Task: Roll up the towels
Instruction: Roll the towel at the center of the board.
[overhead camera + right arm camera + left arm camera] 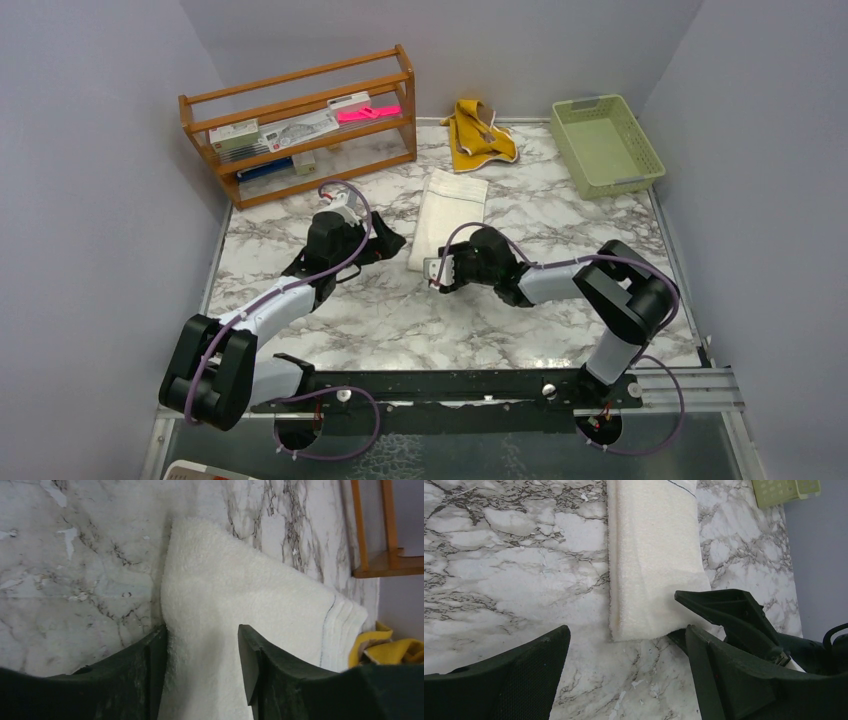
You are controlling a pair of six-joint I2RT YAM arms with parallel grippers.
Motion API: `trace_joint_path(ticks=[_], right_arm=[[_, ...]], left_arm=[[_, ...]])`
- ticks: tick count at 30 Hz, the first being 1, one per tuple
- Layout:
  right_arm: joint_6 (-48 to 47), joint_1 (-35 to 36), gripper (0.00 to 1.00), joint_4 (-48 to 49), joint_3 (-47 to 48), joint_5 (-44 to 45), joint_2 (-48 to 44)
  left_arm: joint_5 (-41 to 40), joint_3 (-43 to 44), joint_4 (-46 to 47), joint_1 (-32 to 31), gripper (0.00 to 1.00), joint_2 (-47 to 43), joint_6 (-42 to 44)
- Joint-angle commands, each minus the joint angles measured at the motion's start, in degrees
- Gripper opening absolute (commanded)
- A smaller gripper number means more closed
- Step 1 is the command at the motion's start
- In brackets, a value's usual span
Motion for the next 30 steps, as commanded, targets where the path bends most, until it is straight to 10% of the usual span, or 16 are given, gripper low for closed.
trace_joint_path(ticks=[1,9,30], right_arm=[[-2.87,0.39,0.48,-4.69,2.24,5.06,3.10],[2.16,0.72,0.04,-14.13,4.29,0.02,-1.19],[56.57,-4.57,0.01,-27.72,18.50,-28.86,3.26]], left_arm=[[2.83,1.66,-0.75,0.68,0.88,0.46,1.03],[5.63,3.02,-0.71,1.44,0.88,1.72,-0.11],[9.75,4.69,-5.85,1.42,0.87,-5.45,0.31]])
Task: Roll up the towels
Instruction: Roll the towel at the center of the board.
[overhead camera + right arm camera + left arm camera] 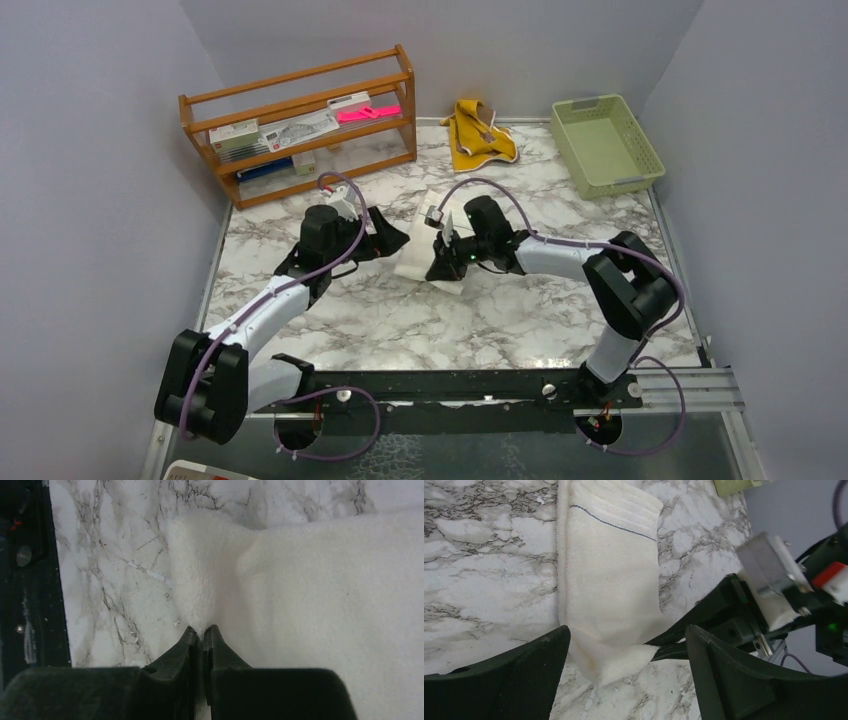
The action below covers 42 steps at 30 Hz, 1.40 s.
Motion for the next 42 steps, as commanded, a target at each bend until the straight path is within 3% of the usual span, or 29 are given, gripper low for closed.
trace_joint_path(ticks=[1,6,15,19,28,37,39,42], right_arm=[[10.52,-1.52,0.01,-4.53,3.87,-10.67,3.81],[17.71,-4.80,0.01,-7.25,8.00,-18.95,9.18],[34.19,-11.72,0.01,-2.22,8.31,-23.38,18.47],[37.00,-11.95,0.01,-3.14,8.84,-21.47,21.05],[40.88,-13.45,0.01,-2.29,8.25,-19.35,25.05],[38.72,-13.85,0.01,-4.45,8.68,-18.77,24.07],[37.64,-13.89,0.06,-5.34,8.72,-18.03,23.55],[35.47,-13.93,0.29,-6.62,8.73,-15.63,21.45]], left_arm=[[1.94,1.86,-2.00,0.24,0.87,-3.46,0.47],[4.94,1.31,-0.97,0.22,0.87,-4.13,-1.03],[11.41,-2.39,4.66,-0.02,0.85,-3.18,-3.72],[12.65,-3.43,8.42,-0.43,0.85,-1.50,-5.82],[13.48,-2.73,19.81,-7.76,0.84,8.31,-12.26],[9.36,0.75,27.35,-7.55,0.81,22.58,-13.64],[7.64,1.05,27.46,-7.12,0.81,23.81,-13.60],[5.85,0.20,27.35,-6.98,0.80,24.44,-13.81]])
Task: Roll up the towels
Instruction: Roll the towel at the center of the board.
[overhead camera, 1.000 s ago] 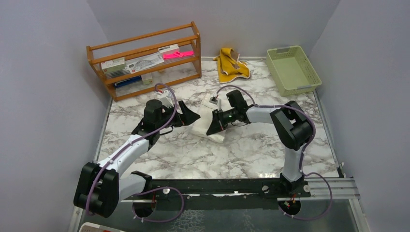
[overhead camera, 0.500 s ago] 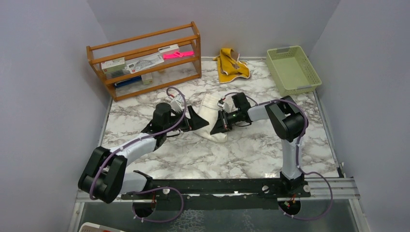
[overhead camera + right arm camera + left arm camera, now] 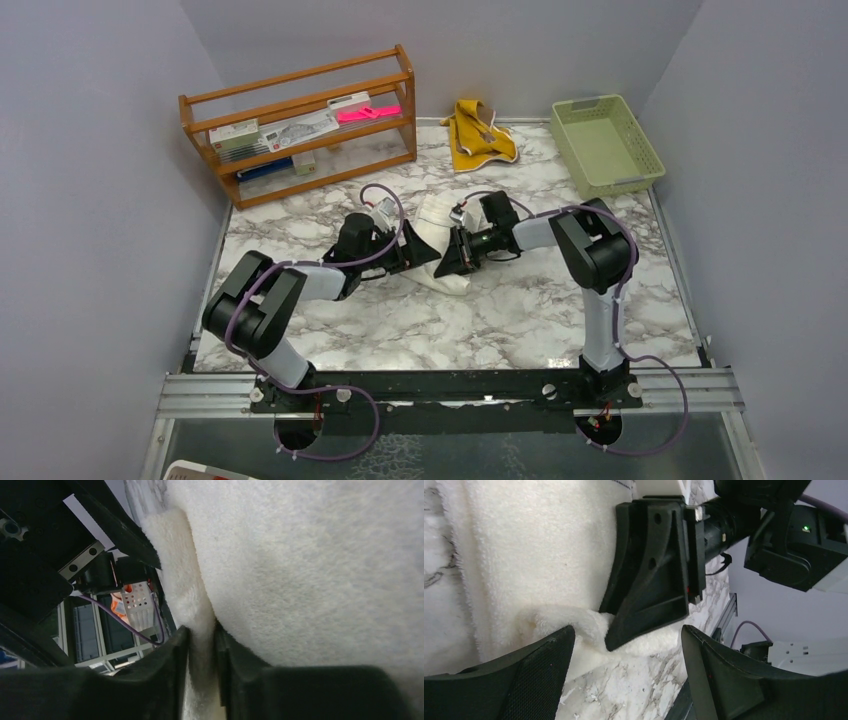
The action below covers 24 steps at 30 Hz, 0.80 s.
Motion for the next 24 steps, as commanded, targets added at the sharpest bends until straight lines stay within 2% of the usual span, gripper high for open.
trace_joint_path(ticks=[1,3,4,5,11,16,20,24], right_arm=[[-5.20,-0.34,0.39,-4.03,-0.29,8.06,-2.55],[-6.85,-0.30,0.66,-5.11,-0.31,12.65,-5.69],[-7.84,-0.33,0.74,-5.95,-0.08,15.46,-7.48],[-8.98,-0.31,0.78,-6.66,0.29,18.10,-9.00],[-16.20,-0.35,0.80,-12.16,3.65,31.71,-14.66],[-18.85,-0.29,0.77,-12.84,3.88,32.56,-14.14],[-20.01,-0.29,0.75,-10.58,1.96,32.28,-15.61],[-23.59,-0.25,0.73,-0.98,-6.56,36.45,-27.19]], left_arm=[[-4.26,0.26,3.86,0.49,0.79,0.69,-0.46],[-5.78,-1.26,3.93,0.50,0.79,0.46,-0.66],[-6.47,-2.08,3.92,0.48,0.79,0.21,-0.73],[-7.04,-2.80,3.94,0.45,0.79,-0.03,-0.86],[-8.30,-4.37,4.81,-0.09,0.79,1.46,-1.42],[-8.48,-4.40,6.83,-0.77,0.79,2.53,-2.23],[-8.15,-4.08,6.94,-0.79,0.79,2.30,-1.94],[-7.48,-3.49,6.94,-0.81,0.78,3.00,-2.05]])
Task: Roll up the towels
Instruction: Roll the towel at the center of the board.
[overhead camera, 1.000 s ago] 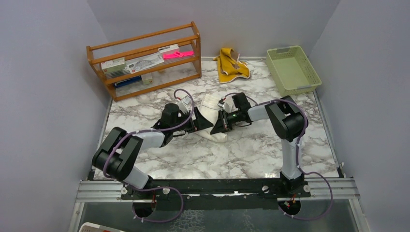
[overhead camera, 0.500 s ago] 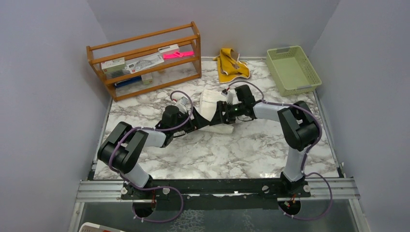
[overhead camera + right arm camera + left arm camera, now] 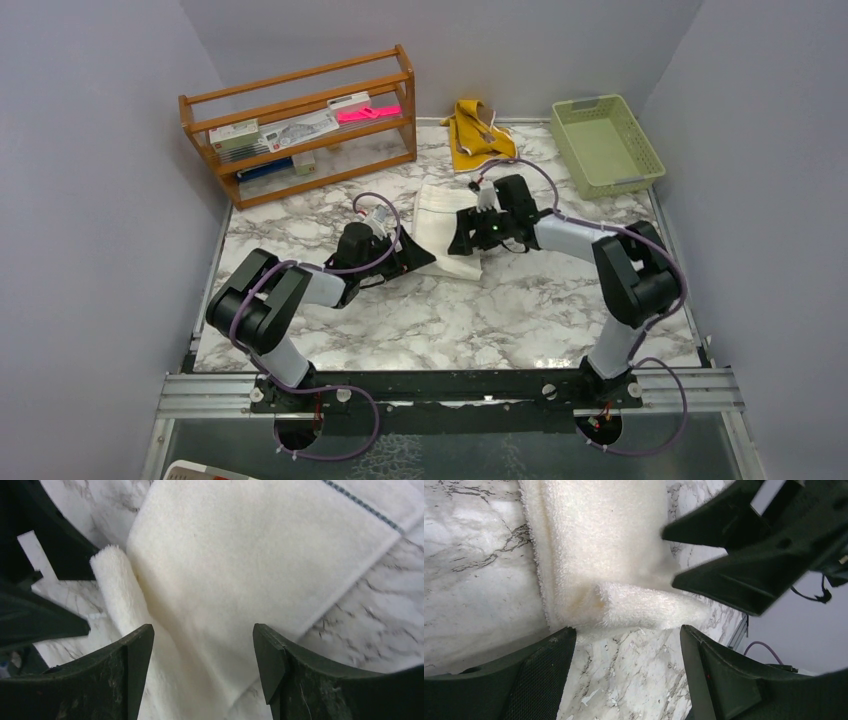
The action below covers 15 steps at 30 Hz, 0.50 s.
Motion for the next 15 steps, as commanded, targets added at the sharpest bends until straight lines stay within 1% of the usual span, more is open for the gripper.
trace_joint_path(ticks=[1,3,4,7,8,9,10,11,13,15], right_arm=[[-5.09,-0.14,0.73,11.96,-10.04,6.53,-14.87],[-5.64,-0.14,0.72,22.02,-18.77,8.19,-21.48],[-6.93,-0.10,0.73,28.34,-23.39,7.54,-24.07],[-14.15,-0.03,0.79,52.19,-37.42,-0.94,-29.20],[-17.00,-0.01,0.80,58.03,-40.20,-4.06,-29.57],[-20.38,-0.01,0.79,61.18,-41.83,-7.50,-29.43],[-23.87,0.06,0.78,61.13,-41.99,-10.85,-29.23],[-27.12,0.26,0.77,59.06,-41.32,-13.02,-28.81],[-30.90,0.83,0.73,55.33,-39.67,-14.46,-27.45],[-33.32,1.56,0.72,55.42,-39.03,-14.98,-26.11]], left_arm=[[-0.55,0.81,1.67,-0.29,0.78,1.45,-0.14],[-0.31,1.08,1.70,-0.29,0.78,1.65,-0.20],[-0.28,1.15,1.67,-0.29,0.78,1.53,-0.27],[0.05,1.49,1.62,-0.29,0.78,1.29,-0.32],[0.12,1.61,1.58,-0.29,0.78,1.32,-0.33],[0.30,1.75,1.56,-0.24,0.78,1.21,-0.35],[0.42,1.92,1.51,-0.28,0.78,1.20,-0.36],[0.63,2.06,1.45,-0.26,0.78,1.25,-0.40],[0.84,2.42,1.43,-0.25,0.78,1.20,-0.61],[1.05,2.64,1.33,-0.26,0.77,1.03,-0.78]])
